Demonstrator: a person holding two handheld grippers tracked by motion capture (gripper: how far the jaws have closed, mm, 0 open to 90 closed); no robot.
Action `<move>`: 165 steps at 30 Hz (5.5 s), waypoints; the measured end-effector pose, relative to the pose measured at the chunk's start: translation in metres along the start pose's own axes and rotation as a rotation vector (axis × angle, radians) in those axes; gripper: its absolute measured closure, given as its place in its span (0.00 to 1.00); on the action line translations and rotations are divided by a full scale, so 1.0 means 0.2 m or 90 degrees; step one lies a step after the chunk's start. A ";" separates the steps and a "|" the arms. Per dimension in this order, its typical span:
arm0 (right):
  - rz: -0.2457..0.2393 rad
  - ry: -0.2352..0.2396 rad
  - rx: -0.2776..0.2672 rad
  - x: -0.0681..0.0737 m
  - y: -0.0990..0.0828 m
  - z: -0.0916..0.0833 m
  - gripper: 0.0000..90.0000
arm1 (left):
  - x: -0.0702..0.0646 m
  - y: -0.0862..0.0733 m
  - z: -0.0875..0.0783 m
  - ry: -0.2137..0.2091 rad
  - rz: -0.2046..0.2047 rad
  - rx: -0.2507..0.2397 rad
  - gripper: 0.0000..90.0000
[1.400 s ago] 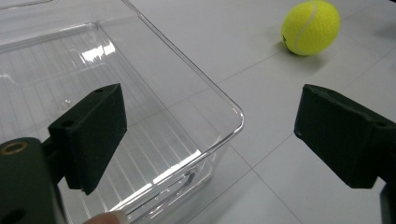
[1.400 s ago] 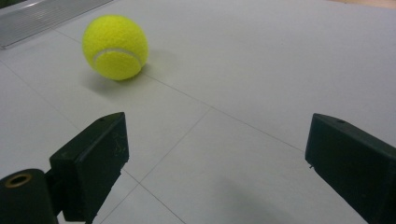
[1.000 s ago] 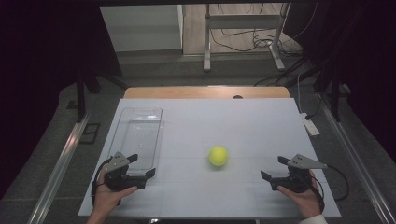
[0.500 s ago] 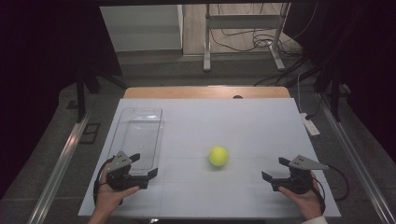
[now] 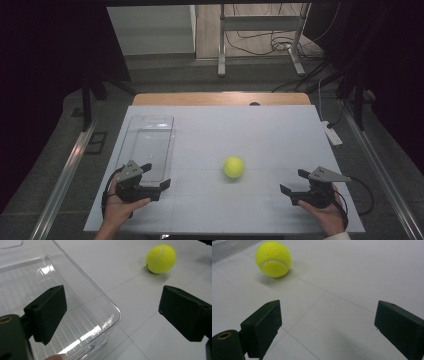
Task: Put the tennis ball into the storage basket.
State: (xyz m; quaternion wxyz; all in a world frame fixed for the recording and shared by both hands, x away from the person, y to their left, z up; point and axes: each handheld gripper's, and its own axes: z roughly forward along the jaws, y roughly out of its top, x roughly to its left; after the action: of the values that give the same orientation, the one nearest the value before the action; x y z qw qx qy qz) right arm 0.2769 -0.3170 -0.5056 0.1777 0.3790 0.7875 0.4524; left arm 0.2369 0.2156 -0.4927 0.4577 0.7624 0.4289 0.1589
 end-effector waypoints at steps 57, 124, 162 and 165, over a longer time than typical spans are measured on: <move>-0.001 -0.010 0.004 -0.01 -0.01 0.01 0.10 | -0.09 0.21 0.06 -0.055 0.046 0.012 0.08; -0.004 -0.013 0.013 -0.02 -0.02 0.02 0.10 | -0.28 0.42 0.35 -0.114 0.097 0.058 0.09; -0.003 -0.016 0.016 -0.03 -0.02 0.02 0.10 | -0.37 0.48 0.51 -0.140 0.119 0.090 0.08; -0.003 -0.015 0.016 -0.03 -0.02 0.02 0.10 | -0.38 0.48 0.53 -0.141 0.120 0.092 0.08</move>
State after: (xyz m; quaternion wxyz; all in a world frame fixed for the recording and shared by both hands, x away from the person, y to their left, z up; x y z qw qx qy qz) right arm 0.2804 -0.3203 -0.5121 0.1837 0.3845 0.7918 0.4375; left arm 0.3086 0.0757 -0.4574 0.4290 0.8433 0.3125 0.0849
